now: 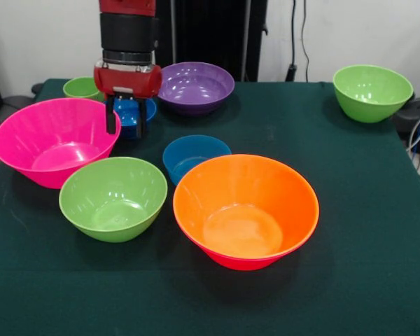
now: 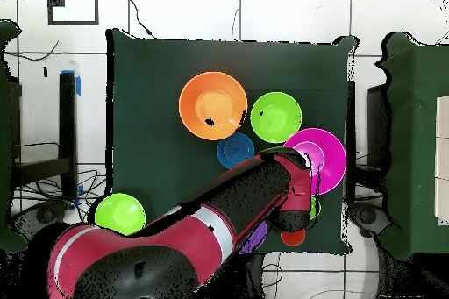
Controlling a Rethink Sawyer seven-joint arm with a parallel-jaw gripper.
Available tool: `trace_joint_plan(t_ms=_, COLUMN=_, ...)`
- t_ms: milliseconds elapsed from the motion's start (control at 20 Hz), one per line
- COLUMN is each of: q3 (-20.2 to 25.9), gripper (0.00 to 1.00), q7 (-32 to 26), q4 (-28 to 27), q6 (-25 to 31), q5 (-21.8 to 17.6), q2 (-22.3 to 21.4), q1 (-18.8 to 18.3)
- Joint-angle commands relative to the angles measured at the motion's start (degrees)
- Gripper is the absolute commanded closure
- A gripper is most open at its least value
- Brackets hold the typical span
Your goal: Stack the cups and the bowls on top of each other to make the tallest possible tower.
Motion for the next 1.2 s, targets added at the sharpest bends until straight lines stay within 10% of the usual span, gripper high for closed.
trace_joint_plan(t_ms=50, q3=12.1, gripper=0.0, q7=6.0, q4=1.5, q6=4.2, q5=2.0, q2=4.0, q1=-1.7)
trace_joint_plan(t_ms=1200, q3=10.8, gripper=0.0, q7=0.2, q4=-1.4, q6=4.5, q5=1.1, q2=6.1, q1=-4.4)
